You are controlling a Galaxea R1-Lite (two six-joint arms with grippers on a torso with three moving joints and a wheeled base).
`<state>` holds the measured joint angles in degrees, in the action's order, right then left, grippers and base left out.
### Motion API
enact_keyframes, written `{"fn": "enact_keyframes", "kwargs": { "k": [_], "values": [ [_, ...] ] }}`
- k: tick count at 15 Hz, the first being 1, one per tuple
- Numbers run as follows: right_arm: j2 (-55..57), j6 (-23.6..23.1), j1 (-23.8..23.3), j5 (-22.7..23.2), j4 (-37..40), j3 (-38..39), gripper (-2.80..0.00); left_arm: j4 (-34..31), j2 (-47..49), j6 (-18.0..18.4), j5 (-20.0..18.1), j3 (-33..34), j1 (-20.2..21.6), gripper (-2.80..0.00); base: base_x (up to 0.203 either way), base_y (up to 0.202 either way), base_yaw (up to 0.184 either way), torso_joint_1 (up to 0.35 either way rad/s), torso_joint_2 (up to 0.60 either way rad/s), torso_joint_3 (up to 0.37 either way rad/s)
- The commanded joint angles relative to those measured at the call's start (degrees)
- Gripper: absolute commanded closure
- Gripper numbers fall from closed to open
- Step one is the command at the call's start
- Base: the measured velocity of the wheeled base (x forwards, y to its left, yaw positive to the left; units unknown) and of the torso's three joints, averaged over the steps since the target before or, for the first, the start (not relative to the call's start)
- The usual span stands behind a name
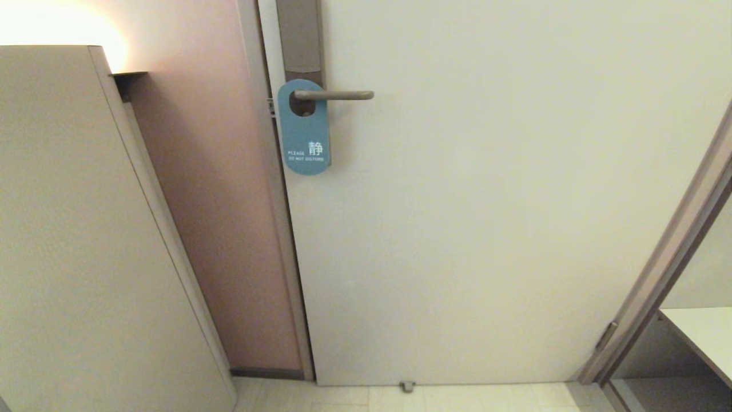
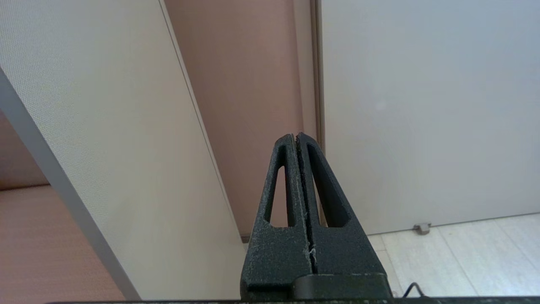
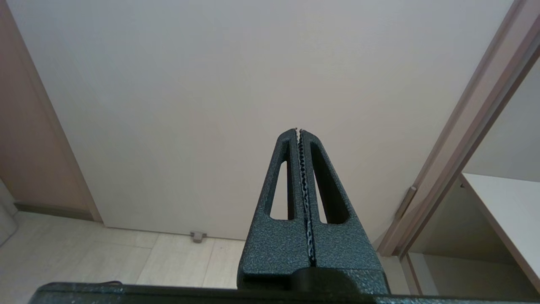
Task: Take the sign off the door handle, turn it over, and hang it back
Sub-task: Take down the sign
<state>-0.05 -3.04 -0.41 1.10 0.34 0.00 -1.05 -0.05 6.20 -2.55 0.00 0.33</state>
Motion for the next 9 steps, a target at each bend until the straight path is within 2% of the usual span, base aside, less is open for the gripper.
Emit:
{"fn": "enact_keyframes", "kwargs": {
  "k": [1,3,5,9],
  "values": [
    [0.05,-0.04,-0.02,0.05,0.01,0.0,0.0,-0.01,0.05,0.39,0.0,0.0,-0.15,0.0,0.0,0.0,0.0,0.0,0.0,0.0],
    [0.05,-0.04,-0.02,0.05,0.01,0.0,0.0,-0.08,0.05,0.54,-0.69,-1.33,-0.24,0.0,0.0,0.0,0.0,0.0,0.0,0.0],
    [0.05,-0.04,-0.02,0.05,0.01,0.0,0.0,-0.92,1.18,-0.69,-3.91,-6.5,-0.24,0.0,0.0,0.0,0.0,0.0,0.0,0.0],
    [0.05,-0.04,0.06,0.05,0.01,0.0,0.0,-0.65,10.98,-1.86,-5.87,-13.03,-0.84,0.0,0.0,0.0,0.0,0.0,0.0,0.0]
  ]
}}
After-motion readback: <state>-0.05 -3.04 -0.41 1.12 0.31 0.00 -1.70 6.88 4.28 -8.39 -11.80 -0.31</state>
